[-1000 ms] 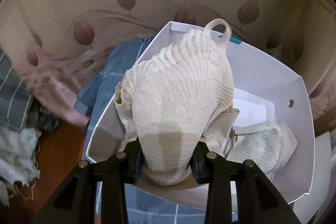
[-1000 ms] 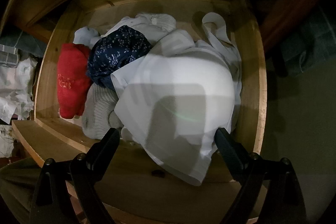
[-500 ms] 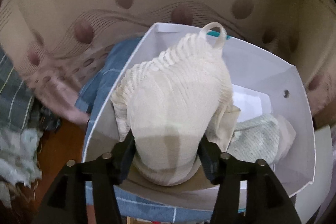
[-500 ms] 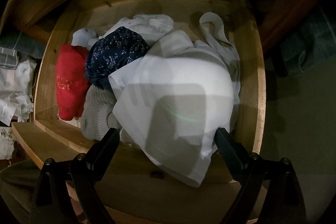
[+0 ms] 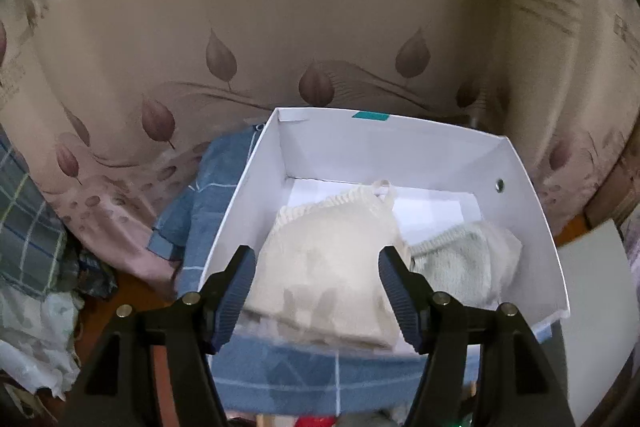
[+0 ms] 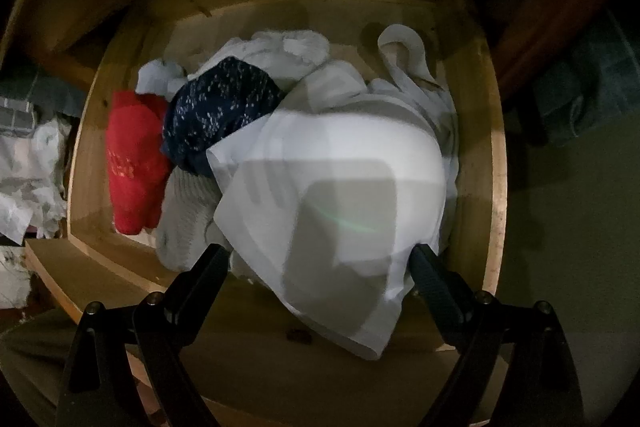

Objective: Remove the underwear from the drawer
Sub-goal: 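Open the left tool to drop the bra into the box, then move the open left tool back down into the drawer toward the red panties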

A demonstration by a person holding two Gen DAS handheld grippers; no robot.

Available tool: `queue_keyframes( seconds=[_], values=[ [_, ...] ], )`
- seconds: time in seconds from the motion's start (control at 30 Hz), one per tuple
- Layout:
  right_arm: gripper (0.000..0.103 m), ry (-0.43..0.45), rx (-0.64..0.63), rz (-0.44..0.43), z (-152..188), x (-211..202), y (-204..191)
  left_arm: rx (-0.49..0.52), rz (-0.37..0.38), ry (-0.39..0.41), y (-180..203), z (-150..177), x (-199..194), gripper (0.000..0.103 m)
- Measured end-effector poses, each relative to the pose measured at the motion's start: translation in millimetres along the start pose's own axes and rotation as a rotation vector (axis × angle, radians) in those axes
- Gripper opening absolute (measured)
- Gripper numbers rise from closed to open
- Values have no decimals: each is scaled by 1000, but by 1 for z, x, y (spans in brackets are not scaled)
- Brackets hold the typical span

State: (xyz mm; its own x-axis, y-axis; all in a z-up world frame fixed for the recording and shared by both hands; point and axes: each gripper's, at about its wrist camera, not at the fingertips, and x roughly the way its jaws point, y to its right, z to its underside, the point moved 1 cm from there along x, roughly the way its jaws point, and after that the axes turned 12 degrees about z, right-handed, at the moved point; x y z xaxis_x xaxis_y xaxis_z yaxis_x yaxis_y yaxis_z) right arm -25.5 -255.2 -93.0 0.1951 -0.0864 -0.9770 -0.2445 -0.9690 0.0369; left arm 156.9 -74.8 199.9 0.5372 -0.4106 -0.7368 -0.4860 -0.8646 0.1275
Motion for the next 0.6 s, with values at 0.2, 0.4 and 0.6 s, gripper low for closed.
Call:
queue_keyframes(
  seconds=[0.2, 0.4, 0.6],
  values=[
    [91, 5, 22, -23, -1, -2, 9, 52, -2, -12, 4, 53, -37, 67],
    [91, -16, 112, -133, -6, -3, 26, -10, 54, -98, -12, 123, -31, 67],
    [91, -27, 148, -110, -8, 0, 30, -141, 34, -172, -41, 182, 11, 67]
  ],
)
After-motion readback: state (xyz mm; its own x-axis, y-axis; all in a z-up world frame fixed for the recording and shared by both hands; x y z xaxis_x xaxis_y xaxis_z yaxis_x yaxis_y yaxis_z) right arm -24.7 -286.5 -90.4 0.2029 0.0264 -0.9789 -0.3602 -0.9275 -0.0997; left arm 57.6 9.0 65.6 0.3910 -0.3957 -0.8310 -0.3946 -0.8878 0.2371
